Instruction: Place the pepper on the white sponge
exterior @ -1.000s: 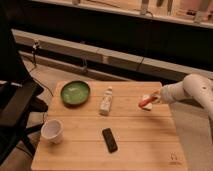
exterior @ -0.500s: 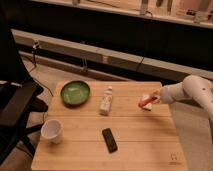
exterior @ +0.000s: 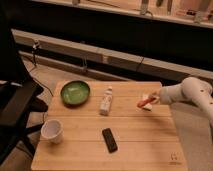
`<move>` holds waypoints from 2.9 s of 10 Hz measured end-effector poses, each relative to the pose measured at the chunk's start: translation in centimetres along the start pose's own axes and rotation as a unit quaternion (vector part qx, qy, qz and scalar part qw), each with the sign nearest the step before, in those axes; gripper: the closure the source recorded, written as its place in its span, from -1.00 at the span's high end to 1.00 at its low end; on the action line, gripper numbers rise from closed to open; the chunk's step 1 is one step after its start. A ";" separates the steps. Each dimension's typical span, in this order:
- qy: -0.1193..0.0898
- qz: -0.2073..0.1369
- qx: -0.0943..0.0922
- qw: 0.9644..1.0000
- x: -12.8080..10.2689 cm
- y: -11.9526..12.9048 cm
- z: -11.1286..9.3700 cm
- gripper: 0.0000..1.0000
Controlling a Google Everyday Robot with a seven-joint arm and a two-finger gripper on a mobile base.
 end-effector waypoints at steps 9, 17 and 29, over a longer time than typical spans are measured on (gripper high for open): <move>-0.001 -0.005 0.012 1.000 0.0 0.0 0.6 -0.52; 0.000 -0.007 0.023 1.000 0.2 -0.2 1.2 -0.52; 0.000 -0.010 0.039 0.999 0.3 -0.5 1.8 -0.52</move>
